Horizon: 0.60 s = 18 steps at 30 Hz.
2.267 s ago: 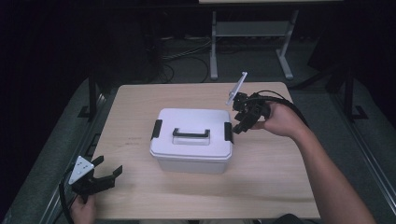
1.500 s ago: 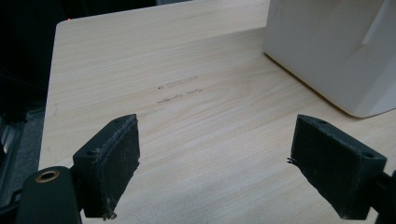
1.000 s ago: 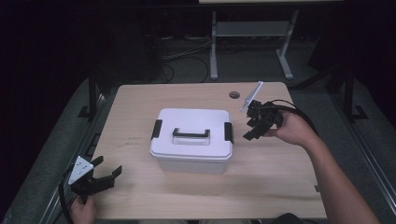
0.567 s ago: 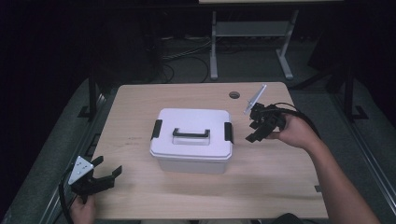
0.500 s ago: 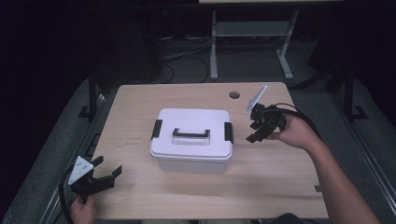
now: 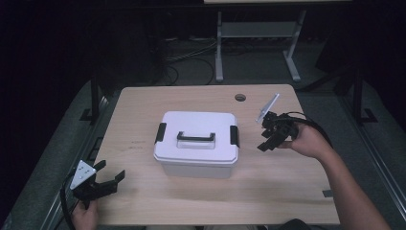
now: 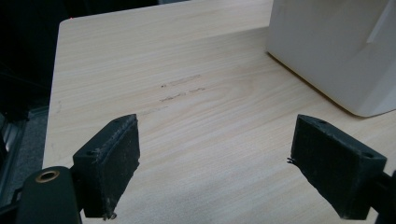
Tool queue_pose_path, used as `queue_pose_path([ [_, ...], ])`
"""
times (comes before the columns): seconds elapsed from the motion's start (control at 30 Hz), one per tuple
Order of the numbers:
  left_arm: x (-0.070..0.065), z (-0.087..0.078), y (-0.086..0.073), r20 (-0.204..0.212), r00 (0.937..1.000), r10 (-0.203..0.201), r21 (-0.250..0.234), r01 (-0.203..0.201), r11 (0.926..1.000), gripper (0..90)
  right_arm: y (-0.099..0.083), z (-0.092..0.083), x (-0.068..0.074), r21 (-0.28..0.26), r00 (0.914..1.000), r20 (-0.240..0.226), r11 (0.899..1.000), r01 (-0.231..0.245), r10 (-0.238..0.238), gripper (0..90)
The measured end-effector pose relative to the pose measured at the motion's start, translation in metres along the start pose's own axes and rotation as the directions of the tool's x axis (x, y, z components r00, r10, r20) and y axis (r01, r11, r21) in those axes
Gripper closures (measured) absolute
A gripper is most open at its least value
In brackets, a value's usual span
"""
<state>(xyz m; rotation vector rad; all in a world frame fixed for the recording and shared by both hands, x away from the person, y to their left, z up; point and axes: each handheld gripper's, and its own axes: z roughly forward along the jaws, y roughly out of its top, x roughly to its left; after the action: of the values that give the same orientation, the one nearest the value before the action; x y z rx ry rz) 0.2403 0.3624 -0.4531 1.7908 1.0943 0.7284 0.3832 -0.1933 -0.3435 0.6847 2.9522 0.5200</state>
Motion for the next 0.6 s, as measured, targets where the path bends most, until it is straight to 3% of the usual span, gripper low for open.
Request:
queue_pose_path([
  [0.6, -0.001, 0.001, 0.0, 0.001, 1.0, 0.005, 0.004, -0.005, 1.0, 15.1, -0.024, 0.01, -0.003, -0.002, 0.9993, -0.014, 0.999, -0.036, 0.036, 41.5],
])
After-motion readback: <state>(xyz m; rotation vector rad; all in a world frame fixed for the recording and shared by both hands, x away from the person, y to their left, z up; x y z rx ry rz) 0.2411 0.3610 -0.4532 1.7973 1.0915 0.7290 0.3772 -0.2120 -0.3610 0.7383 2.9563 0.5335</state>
